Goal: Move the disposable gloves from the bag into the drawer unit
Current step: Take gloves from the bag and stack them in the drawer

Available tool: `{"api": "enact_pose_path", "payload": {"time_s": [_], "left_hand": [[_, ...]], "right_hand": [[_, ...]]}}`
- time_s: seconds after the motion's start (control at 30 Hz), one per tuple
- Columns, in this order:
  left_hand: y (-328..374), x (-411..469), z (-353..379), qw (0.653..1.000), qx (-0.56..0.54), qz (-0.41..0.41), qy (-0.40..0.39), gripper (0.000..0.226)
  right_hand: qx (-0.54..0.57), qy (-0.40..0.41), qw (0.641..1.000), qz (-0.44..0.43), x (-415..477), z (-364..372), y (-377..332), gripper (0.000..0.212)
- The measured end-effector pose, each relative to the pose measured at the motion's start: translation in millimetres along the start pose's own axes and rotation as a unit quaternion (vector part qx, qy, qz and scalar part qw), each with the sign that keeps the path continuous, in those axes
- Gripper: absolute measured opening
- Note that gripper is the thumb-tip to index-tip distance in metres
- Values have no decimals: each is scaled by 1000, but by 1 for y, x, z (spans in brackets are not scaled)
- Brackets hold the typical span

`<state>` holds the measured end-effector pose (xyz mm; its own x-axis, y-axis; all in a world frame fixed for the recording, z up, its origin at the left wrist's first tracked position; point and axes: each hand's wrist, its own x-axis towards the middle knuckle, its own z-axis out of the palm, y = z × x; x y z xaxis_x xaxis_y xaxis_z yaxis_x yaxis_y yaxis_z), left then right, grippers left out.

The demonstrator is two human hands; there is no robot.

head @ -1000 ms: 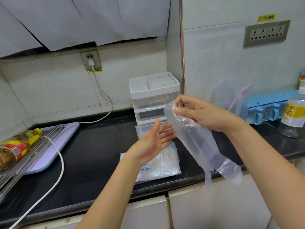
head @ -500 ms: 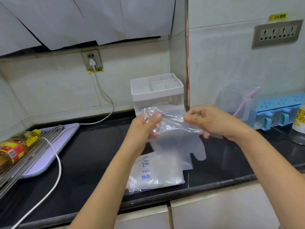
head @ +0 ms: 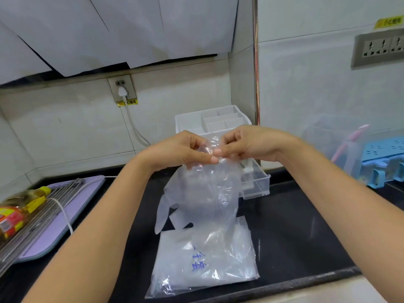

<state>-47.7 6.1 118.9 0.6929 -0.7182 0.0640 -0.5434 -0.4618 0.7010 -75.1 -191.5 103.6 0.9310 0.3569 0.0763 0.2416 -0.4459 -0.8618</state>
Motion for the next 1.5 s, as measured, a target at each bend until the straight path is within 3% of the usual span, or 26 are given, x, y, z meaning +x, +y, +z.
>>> {"api": "enact_pose_path", "payload": {"time_s": [0.17, 0.27, 0.4, 0.5, 0.6, 0.67, 0.73, 0.8, 0.97, 1.1, 1.17, 1.27, 1.37, 1.43, 1.5], "left_hand": [[-27, 13, -21, 997, -37, -65, -36, 39], [-41, 21, -32, 994, -22, -103, -17, 42], [-56, 44, -40, 978, 110, -158, 83, 46], [-57, 56, -30, 932, 240, -185, 200, 26], [-48, 53, -9, 883, 301, -134, 334, 25], [-40, 49, 9, 887, 282, -68, 358, 17], [-33, 48, 29, 928, 234, -60, 285, 13], [-36, 57, 45, 956, 216, -106, 168, 20], [-63, 89, 56, 953, 234, -194, -1, 25], [-80, 100, 57, 952, 214, -214, -49, 30], [-86, 103, 57, 953, 209, -216, -45, 45], [-88, 106, 60, 951, 228, -205, -48, 57], [-89, 108, 61, 948, 242, -198, -52, 62], [-89, 108, 61, 945, 253, -199, -58, 61], [-88, 107, 61, 937, 273, -208, -65, 60]], "right_hand": [[8, 70, 997, -22, 21, -6, 10, 11], [-17, 125, 992, -3, 27, -11, 26, 24], [-46, 193, 979, 38, 35, -20, 50, 25], [-119, 226, 963, 81, 40, -21, 66, 19], [-195, 243, 943, 112, 45, -14, 81, 20], [-223, 258, 931, 130, 47, -11, 89, 21], [-240, 277, 920, 136, 50, -8, 96, 21], [-248, 294, 913, 134, 52, -5, 100, 20], [-325, 298, 884, 154, 56, 7, 107, 22], [-397, 294, 851, 179, 53, 2, 101, 15], [-412, 296, 844, 177, 48, 0, 96, 18], [-363, 299, 877, 92, 42, 2, 86, 16], [-293, 148, 943, 59, 40, 11, 75, 12], [-313, 46, 944, 95, 44, 20, 73, 24], [-351, -5, 926, 138, 48, 25, 74, 34]]}}
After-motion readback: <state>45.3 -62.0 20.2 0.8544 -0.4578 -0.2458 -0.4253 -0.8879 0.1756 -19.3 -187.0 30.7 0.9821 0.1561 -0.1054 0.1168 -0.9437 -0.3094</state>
